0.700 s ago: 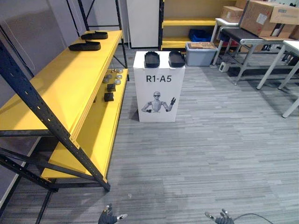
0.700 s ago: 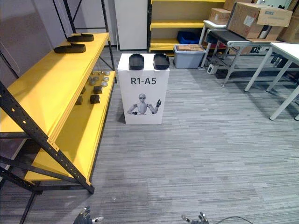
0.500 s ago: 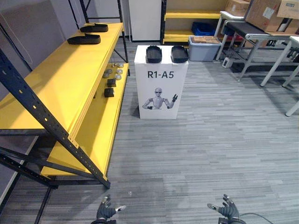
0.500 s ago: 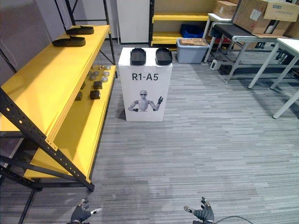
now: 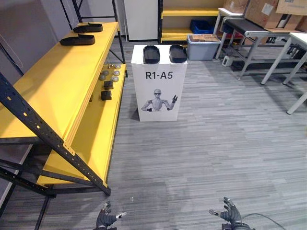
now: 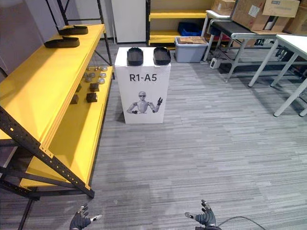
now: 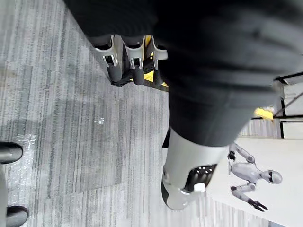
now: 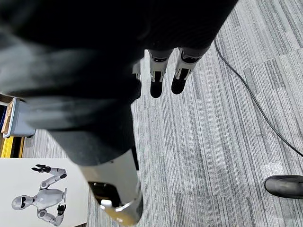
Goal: Walk over and take plastic housings, then place them on the shelf
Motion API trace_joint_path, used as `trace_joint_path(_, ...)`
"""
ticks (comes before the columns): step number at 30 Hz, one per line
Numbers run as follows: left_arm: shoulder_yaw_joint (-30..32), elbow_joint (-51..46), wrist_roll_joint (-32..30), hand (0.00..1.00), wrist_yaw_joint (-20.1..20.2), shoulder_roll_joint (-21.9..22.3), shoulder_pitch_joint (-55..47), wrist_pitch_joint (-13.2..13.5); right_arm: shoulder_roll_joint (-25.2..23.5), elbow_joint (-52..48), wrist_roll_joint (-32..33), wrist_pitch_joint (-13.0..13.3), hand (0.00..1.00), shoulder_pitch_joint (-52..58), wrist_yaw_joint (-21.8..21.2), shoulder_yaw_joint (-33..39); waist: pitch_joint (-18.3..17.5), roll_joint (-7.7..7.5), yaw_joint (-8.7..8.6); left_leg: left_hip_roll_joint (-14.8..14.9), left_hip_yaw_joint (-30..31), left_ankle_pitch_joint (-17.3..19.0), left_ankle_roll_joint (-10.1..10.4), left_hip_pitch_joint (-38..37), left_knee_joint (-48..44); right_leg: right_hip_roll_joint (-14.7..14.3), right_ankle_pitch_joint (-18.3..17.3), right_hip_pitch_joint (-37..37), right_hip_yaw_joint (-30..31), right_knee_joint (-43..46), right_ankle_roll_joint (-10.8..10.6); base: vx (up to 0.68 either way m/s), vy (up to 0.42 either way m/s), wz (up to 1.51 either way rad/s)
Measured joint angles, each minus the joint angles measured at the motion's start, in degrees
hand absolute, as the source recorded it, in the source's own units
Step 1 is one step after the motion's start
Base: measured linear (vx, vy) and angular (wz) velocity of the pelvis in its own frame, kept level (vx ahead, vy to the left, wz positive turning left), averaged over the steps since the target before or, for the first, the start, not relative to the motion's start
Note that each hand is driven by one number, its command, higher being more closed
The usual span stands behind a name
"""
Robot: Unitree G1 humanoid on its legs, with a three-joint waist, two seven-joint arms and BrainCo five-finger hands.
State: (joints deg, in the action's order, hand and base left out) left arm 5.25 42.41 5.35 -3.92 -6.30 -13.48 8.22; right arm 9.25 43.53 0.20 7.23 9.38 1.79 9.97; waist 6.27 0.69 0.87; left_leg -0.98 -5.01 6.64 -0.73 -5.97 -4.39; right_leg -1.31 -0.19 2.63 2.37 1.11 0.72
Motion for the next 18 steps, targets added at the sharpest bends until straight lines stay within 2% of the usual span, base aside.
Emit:
trace_joint_path(5, 0.01, 0.04, 0.04, 0.0, -0.72, 0.25, 0.09, -0.02, -0.1, 0.03, 0.02, -0.17, 0.0, -1.02, 0.53, -0.02, 0.13, 0.33, 0.36, 0.67, -1.49, 0.99, -0.09, 1.0, -0.66, -0.79, 0.04, -1.27, 1.49, -0.06, 0.04, 0.02, -0.009, -0.18)
trace_joint_path(10, 0.02, -0.68, 0.11, 0.0, -0.82, 0.84, 0.78, -0.03, -0.04, 0.16, 0.04, -0.26, 0.0, -3.21, 1.68, -0.01, 0.5, 1.0, 0.3, 1.52, -2.68, 4.46, -0.65, 4.85, -5.93, -1.47, -1.03, -3.74, 2.79, 2.08, -0.42, 0.06, 0.023, -0.15)
trace_joint_path(11, 0.01, -0.89, 0.12, 0.0, -0.81, 1.33, 1.26, -0.06, -0.03, 0.17, 0.13, -0.28, 0.0, -3.93, 1.73, 0.04, 1.04, 1.41, 0.43, 1.53, -2.81, 6.15, -1.04, 5.41, -8.22, -1.52, -4.61, -6.16, 2.86, 8.22, -0.96, 0.04, 0.043, -0.07)
trace_joint_path(12, 0.0, -0.93, 0.12, 0.0, -0.81, 1.46, 1.46, -0.09, -0.06, 0.16, 0.33, -0.28, 0.0, -4.03, 1.78, 0.02, 1.26, 1.43, 0.54, 1.38, -2.84, 6.96, -1.17, 5.33, -9.18, -1.38, -6.53, -7.19, 2.85, 11.66, -1.4, 0.06, 0.055, 0.01)
trace_joint_path(13, -0.03, -1.11, 0.12, 0.0, -0.82, 1.55, 1.9, -0.15, -0.17, 0.14, 0.51, -0.29, 0.0, -4.12, 2.1, 0.02, 1.72, 1.47, 0.75, 0.96, -2.73, 8.4, -1.8, 4.73, -10.54, -0.92, -9.98, -9.39, 2.43, 19.3, -3.04, 0.05, 0.054, 0.09)
trace_joint_path(14, -0.05, -1.47, 0.13, 0.0, -0.92, 1.46, 2.48, -0.25, -0.39, 0.11, 0.89, -0.33, 0.0, -4.28, 2.42, -0.04, 2.45, 1.36, 0.73, 0.53, -2.4, 9.67, -2.74, 3.3, -10.66, 0.19, -12.49, -13.58, -0.33, 28.7, -5.48, 0.07, 0.061, 0.14)
trace_joint_path(15, -0.09, -1.63, 0.17, 0.0, -1.15, 1.27, 2.52, -0.28, -0.57, 0.13, 1.23, -0.39, 0.0, -4.32, 2.53, -0.1, 2.79, 1.77, 0.72, 0.31, -2.11, 10.04, -3.11, 2.45, -10.71, 1.4, -13.55, -15.86, -3.47, 33.08, -5.53, 0.13, 0.059, 0.13)
trace_joint_path(17, -0.12, -1.85, 0.28, 0.0, -1.93, 1.0, 2.57, -0.56, -0.38, 0.13, 1.5, -0.4, 0.0, -4.79, 2.84, -1.29, 3.04, 1.66, 0.23, 0.35, -1.47, 10.98, -3.21, 0.96, -10.38, 2.92, -13.49, -19.5, -7.21, 33.07, -5.47, 0.26, 0.012, 0.16)
trace_joint_path(18, -0.17, -1.9, 0.27, 0.0, -2.21, 0.89, 3.08, -0.69, -0.37, 0.1, 1.62, -0.4, 0.0, -5.41, 2.9, -1.47, 3.75, 1.71, -0.24, 0.85, -0.99, 11.35, -3.04, -0.28, -9.7, 2.98, -13.27, -21.51, -8.08, 29.82, -5.2, 0.29, -0.046, 0.2)
